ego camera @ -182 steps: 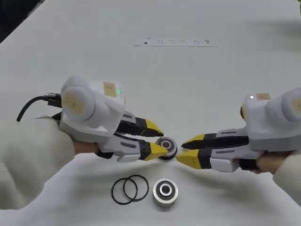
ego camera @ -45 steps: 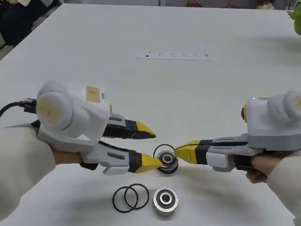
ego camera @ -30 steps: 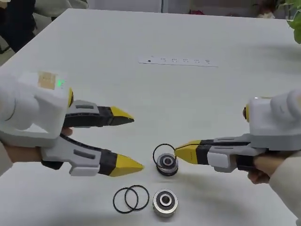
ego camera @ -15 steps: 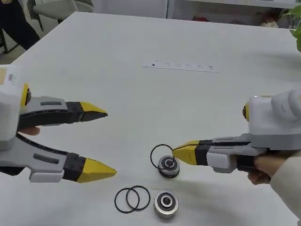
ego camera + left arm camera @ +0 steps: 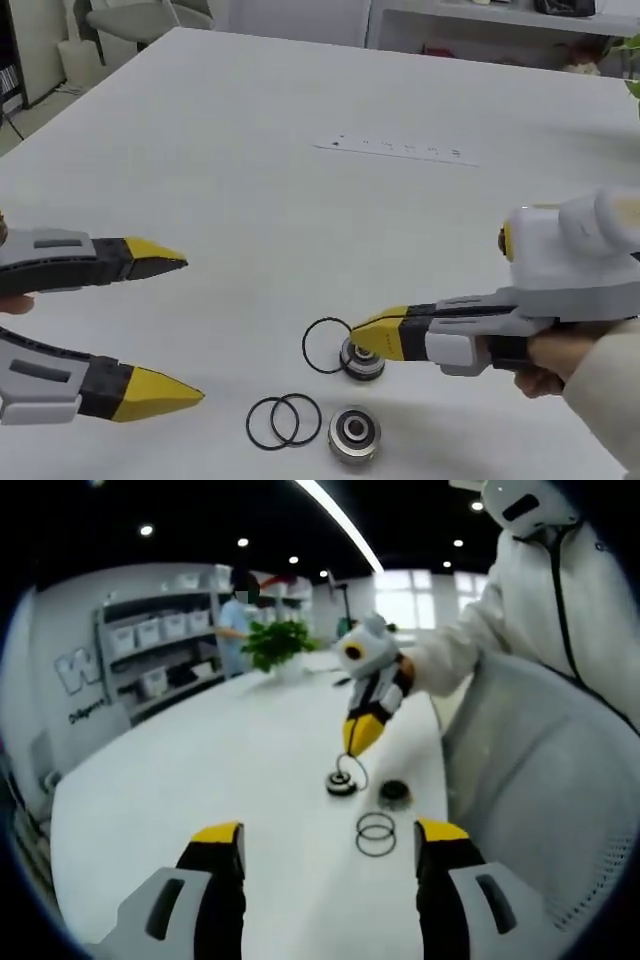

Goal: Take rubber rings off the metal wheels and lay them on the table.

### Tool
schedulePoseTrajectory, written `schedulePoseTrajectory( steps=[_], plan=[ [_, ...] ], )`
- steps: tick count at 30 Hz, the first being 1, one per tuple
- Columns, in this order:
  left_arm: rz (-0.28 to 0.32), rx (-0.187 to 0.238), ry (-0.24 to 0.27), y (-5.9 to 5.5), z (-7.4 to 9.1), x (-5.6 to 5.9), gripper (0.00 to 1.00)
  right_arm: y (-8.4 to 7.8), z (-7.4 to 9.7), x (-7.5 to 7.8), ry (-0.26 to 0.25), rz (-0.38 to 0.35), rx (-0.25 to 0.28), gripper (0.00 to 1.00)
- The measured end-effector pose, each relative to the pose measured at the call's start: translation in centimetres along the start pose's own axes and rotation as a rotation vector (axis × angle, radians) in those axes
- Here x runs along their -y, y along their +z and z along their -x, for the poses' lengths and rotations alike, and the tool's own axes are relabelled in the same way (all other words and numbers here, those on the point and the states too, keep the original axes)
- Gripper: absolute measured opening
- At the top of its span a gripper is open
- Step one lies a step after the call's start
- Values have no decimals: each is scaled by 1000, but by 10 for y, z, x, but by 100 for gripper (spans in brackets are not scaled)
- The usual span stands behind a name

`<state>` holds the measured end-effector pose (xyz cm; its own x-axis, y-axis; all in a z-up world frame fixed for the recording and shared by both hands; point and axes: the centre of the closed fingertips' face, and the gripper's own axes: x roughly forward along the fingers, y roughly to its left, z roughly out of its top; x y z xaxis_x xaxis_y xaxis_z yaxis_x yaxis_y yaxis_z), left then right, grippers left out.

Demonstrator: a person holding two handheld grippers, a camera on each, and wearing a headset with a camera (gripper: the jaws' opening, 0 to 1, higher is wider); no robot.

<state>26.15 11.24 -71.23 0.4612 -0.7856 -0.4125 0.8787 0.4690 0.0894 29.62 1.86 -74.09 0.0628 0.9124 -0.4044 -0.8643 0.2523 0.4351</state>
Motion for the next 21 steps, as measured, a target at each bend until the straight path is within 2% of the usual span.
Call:
schedulePoseTrajectory(
  steps=[13,21],
  plan=[
    [37,-28,22,-23,10,6,70,-13,-21,-12,52,14,-76,0],
    [56,-28,35,-26,14,8,70,-24,-34,-18,82,24,-124,0]
  ],
)
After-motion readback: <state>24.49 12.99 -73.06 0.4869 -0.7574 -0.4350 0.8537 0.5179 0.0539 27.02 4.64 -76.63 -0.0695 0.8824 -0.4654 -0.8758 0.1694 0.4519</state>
